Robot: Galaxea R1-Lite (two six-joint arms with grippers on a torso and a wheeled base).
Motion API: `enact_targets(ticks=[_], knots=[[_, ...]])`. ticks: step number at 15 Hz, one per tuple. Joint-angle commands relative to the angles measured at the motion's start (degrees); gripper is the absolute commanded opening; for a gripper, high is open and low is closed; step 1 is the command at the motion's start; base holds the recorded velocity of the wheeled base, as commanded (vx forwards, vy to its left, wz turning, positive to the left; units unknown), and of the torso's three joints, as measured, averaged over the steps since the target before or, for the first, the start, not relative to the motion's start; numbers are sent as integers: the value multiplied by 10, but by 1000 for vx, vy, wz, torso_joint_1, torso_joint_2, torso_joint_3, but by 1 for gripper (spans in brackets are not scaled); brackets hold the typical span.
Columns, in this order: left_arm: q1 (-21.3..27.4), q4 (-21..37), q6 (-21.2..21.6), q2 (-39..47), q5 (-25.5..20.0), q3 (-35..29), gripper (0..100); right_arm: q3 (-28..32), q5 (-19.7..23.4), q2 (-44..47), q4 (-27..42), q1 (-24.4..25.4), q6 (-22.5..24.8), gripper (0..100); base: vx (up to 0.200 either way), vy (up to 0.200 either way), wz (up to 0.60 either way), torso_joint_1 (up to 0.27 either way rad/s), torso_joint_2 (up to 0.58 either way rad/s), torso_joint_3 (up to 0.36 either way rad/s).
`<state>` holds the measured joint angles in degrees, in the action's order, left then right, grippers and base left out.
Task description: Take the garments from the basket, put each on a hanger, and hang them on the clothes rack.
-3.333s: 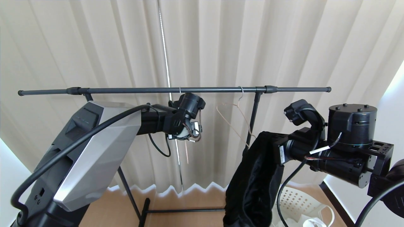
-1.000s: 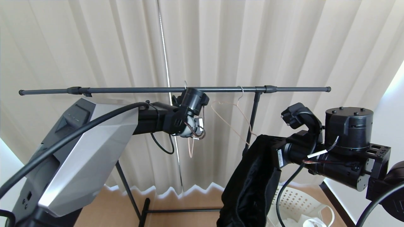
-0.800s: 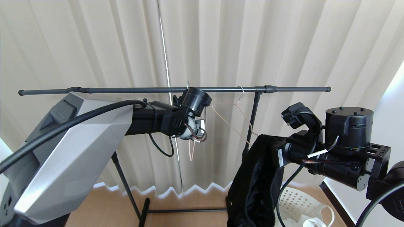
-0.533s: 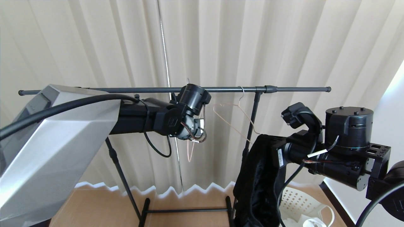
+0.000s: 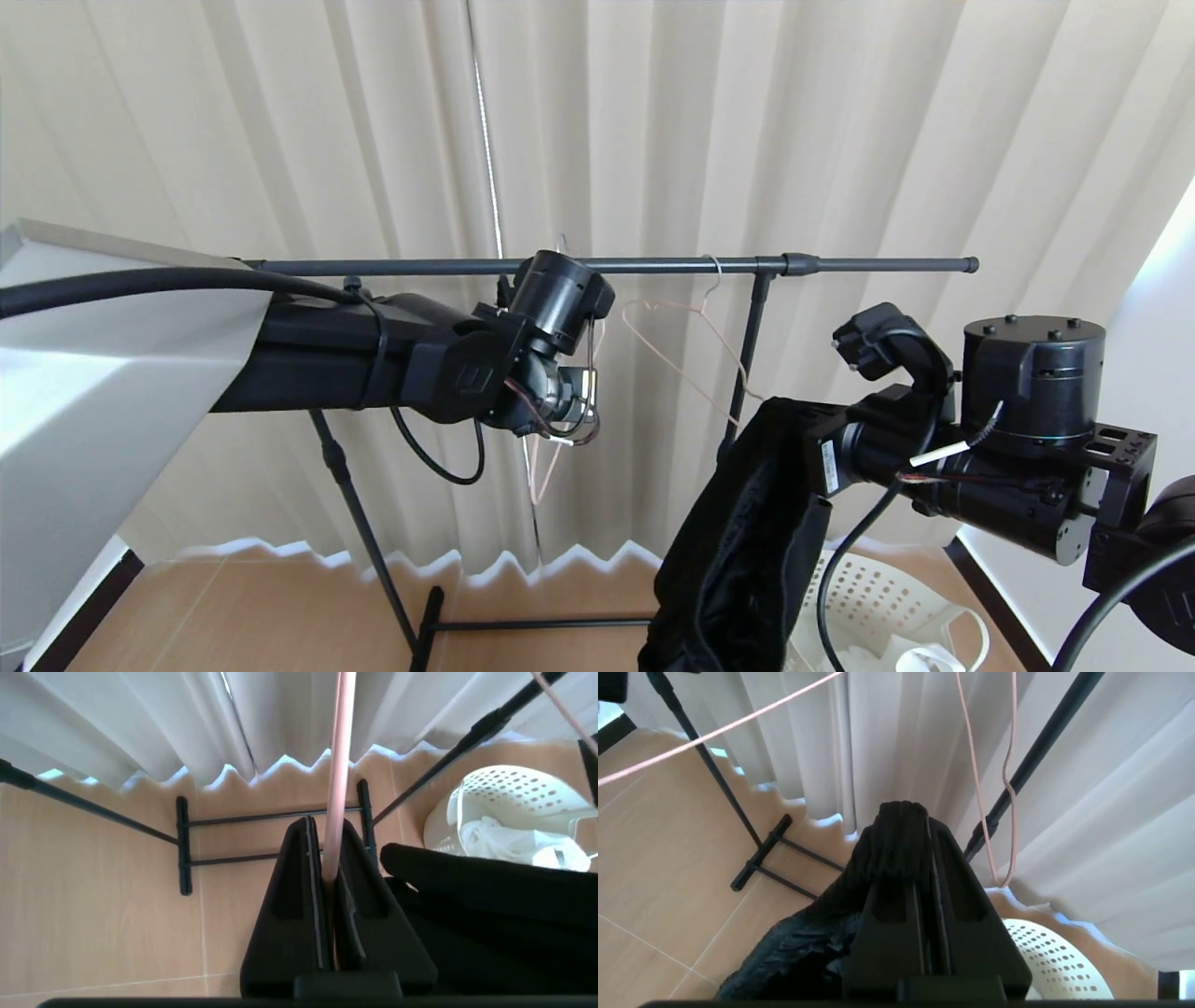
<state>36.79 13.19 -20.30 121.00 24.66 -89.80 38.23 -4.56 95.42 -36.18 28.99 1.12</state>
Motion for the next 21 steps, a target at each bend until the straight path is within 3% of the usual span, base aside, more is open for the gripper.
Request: enact_targets(ticks=[1,6,7,8,9,10,12,14,17,19,21], knots=[[1,-22,17,-34,0,46,0,0,0,-1,0,0,0,0,0,0,0,0,0,0],[4,-179,92,-126,-2,250,0,2,0,-3,0,0,1,0,0,0,0,0,0,0],[4,-268,143,-169,-8,354,0,7,-39,-5,4,2,4,0,0,0,0,0,0,0],[2,-303,163,-183,-13,393,0,9,-63,-7,5,7,7,0,0,0,0,0,0,0],[-1,-402,202,-222,-51,499,0,17,-113,-6,7,20,20,0,0,0,0,0,0,0],[-2,-467,214,-247,-92,566,0,20,-145,-1,7,20,29,0,0,0,0,0,0,0],[-18,-561,239,-276,-164,659,0,33,-222,3,5,20,55,0,0,0,0,0,0,0],[-34,-628,261,-292,-238,713,0,43,-281,14,3,20,63,0,0,0,0,0,0,0],[-38,-727,265,-295,-336,785,0,52,-324,23,1,20,72,0,0,0,0,0,0,0],[-36,-779,272,-290,-356,824,0,62,-355,40,0,20,72,0,0,0,0,0,0,0],[-34,-785,300,-295,-386,840,0,72,-375,55,-2,21,71,0,0,0,0,0,0,0]])
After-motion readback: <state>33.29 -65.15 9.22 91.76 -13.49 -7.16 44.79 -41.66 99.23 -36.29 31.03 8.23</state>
